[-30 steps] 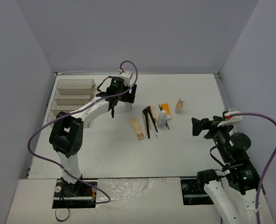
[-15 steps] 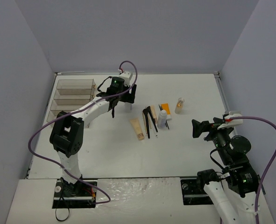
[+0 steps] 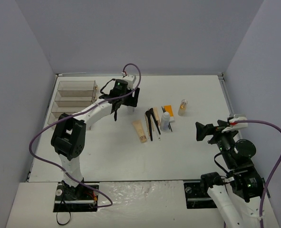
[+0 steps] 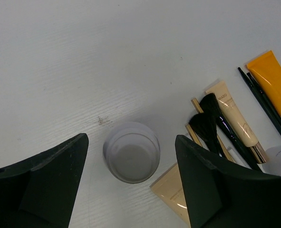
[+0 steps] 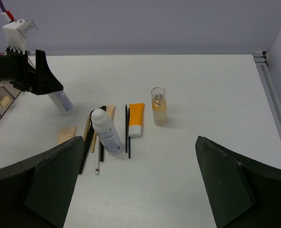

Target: Organize the makeup

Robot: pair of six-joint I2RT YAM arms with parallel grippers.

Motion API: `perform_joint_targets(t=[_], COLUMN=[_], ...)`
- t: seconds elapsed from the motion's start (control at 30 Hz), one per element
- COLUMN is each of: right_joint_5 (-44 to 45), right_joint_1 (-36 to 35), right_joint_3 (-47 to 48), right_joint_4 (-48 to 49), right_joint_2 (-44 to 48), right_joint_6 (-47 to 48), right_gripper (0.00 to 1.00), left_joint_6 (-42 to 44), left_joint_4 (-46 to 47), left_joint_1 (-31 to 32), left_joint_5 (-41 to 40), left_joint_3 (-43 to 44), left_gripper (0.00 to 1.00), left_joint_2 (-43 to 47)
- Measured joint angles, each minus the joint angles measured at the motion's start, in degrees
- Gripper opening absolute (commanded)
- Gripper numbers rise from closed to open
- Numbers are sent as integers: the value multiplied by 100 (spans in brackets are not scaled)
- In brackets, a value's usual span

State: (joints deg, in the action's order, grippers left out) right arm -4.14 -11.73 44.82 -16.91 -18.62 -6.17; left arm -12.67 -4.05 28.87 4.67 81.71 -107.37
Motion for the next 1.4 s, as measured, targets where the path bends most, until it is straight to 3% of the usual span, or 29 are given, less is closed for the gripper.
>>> perform_joint_targets(t=[0.27, 0.43, 0.5, 0.67, 0.9, 1.13, 1.4], right_joint_5=[0, 0, 0, 0, -76, -283, -690], right_joint_1=[0, 0, 0, 0, 0, 0, -4], right_joint_3=[-23, -34, -36, -36, -17, 292, 371], right_joint_4=[1, 0, 0, 0, -6, 0, -2], right_joint_2=[30, 74, 91, 101, -119, -699, -921], right_joint_6=[0, 0, 0, 0, -23, -46, -42], right_gripper=[100, 100, 100, 100, 100, 100, 100], left_joint_6=[14, 33, 40, 47, 232, 471, 540], left_joint_4=[0, 2, -1, -45, -1108, -1521, -1514], left_joint_1=[28, 28, 28, 28, -331, -1600, -3151], left_joint_5=[-3, -46, -67, -144, -402, -474, -389], left_joint_3=[-2, -4, -4, -3, 654, 2096, 3067], left_gripper=[47, 6, 0, 0, 0, 0, 0], left_joint_2=[-4, -4, -4, 17, 235, 264, -170])
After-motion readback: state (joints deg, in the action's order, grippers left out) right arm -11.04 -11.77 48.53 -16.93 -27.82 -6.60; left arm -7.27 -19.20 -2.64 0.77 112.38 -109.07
